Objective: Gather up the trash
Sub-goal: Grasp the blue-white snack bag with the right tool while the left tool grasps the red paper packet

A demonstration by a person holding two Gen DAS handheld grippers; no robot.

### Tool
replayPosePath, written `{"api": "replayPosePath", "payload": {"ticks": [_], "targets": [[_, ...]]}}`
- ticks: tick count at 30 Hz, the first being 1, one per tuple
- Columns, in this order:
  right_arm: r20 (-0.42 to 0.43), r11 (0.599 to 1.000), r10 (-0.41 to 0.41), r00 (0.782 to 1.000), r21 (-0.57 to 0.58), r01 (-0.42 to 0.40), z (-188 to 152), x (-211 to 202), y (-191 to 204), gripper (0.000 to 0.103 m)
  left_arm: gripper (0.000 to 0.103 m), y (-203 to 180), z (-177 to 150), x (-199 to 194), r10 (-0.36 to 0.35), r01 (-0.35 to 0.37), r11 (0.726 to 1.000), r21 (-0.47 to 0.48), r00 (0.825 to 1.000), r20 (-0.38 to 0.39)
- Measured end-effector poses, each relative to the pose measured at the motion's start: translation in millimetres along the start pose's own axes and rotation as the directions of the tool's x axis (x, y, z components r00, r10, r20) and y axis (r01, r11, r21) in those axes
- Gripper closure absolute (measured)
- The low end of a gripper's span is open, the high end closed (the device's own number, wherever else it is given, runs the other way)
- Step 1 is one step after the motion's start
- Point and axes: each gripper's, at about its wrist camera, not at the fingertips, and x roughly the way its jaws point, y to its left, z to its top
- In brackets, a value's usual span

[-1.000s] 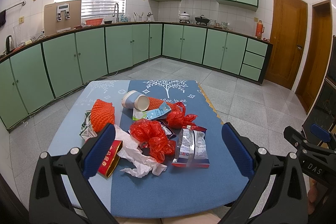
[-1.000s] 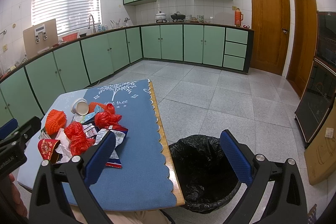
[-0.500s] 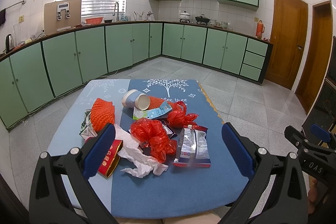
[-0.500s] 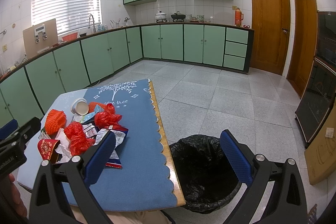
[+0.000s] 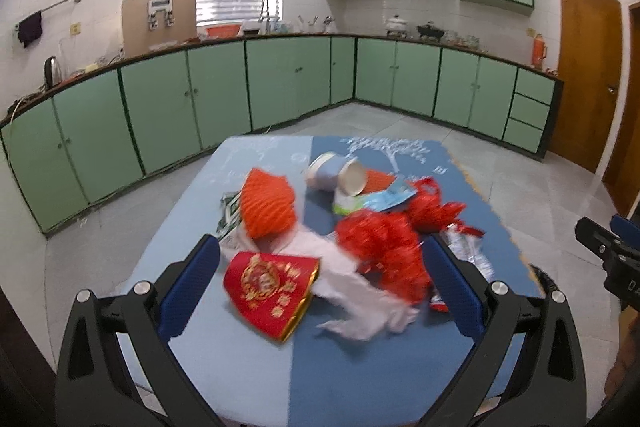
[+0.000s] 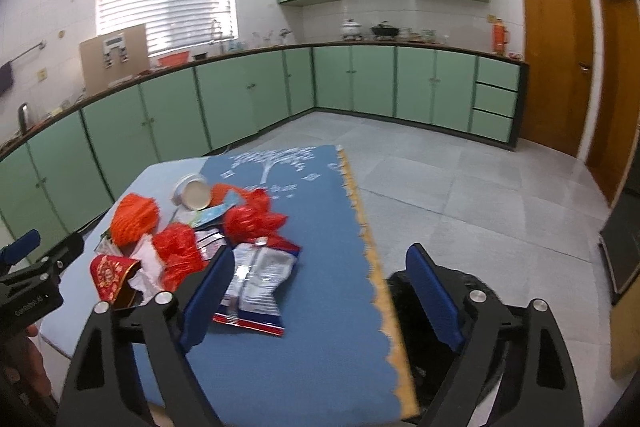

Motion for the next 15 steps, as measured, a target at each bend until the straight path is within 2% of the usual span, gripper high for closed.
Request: {"api": "replayPosePath", "payload": {"ticks": [5, 11, 15], "targets": [[-0.034, 0.999, 0.035, 0.999, -0.023, -0.036, -7.5, 34.0, 16.7, 0.019, 0.005, 11.5, -12.2, 16.2, 0.017, -0.017, 1.0, -0.008, 0.999, -0.035], [-0.139, 0.997, 0.079, 0.987, -0.014, -0.082, -27.8, 80.7, 21.9, 0.018, 0.005, 19.8, -25.1, 35.2, 0.024, -0.025, 1.0, -0.017, 0.998, -0.058], [-0.218, 0.994, 0.101, 0.971, -0.025, -0.109, -42.8, 106.2, 25.3, 0.018, 0.005, 24.6, -32.5, 48.1, 0.027, -0.029, 0.999, -0.021, 0.996, -0.084]]}}
